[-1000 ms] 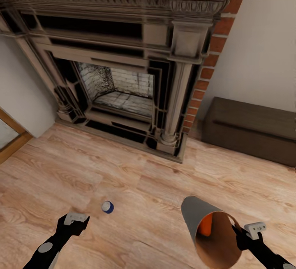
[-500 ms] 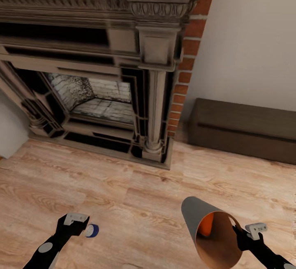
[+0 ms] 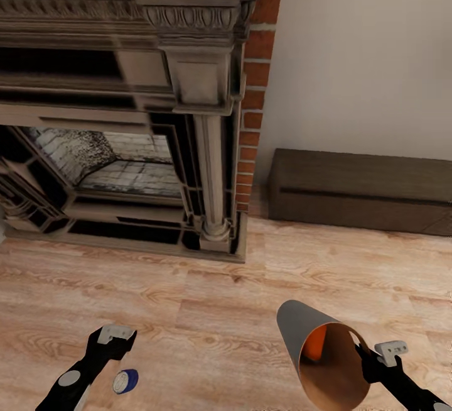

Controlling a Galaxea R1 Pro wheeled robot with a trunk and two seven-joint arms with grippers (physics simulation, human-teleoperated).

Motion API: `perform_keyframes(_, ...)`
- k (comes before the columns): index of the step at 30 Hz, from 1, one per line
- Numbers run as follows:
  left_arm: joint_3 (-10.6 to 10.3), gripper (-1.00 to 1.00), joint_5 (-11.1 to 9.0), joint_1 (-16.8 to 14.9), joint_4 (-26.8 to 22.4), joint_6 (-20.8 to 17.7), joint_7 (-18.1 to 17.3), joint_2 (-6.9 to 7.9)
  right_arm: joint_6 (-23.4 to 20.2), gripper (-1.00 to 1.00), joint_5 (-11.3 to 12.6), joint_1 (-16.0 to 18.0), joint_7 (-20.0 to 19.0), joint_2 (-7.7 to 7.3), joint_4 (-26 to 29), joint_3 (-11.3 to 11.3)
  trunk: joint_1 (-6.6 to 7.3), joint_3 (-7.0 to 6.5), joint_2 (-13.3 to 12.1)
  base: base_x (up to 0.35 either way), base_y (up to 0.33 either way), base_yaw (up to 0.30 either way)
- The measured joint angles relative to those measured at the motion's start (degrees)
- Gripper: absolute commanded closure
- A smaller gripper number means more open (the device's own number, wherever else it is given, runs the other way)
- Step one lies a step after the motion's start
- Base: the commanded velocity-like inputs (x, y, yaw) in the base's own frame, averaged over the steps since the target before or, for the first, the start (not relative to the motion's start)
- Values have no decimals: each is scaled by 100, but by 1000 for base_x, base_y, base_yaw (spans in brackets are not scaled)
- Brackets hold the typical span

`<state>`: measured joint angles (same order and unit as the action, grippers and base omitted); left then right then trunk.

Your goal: Put the three can of soda from the living room inside the tash can in the kitchen.

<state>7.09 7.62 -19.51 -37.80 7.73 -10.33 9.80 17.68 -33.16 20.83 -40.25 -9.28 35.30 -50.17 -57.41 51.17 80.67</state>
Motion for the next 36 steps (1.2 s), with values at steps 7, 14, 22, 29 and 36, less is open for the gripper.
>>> perform_keyframes(7, -56, -100, 16, 0, 31, -14, -4, 2, -5, 100, 1, -1, 3, -3, 0, 1, 0, 0, 0, -44, 316, -251)
perform_keyframes(14, -159, -100, 12, 0, 218, -26, 2, 3, -21, 100, -13, 0, 45, -8, 1, 7, 0, 0, 0, -60, 238, -248)
perform_keyframes(22, -213, -100, 20, 0, 351, -33, 6, -4, -73, 100, -2, 40, 19, -21, 50, -7, 0, 0, 0, -5, 32, -203)
perform_keyframes(29, -229, -100, 17, 1, 578, -31, 16, 1, -1082, 100, -30, 86, 4, -24, 679, 43, 0, 6, 0, 0, 2, -135)
perform_keyframes(36, -218, -100, -18, -1, 598, -24, 54, -2, -2476, 100, 13, 454, -240, -23, 1751, 144, 0, 20, 0, 0, 0, -46)
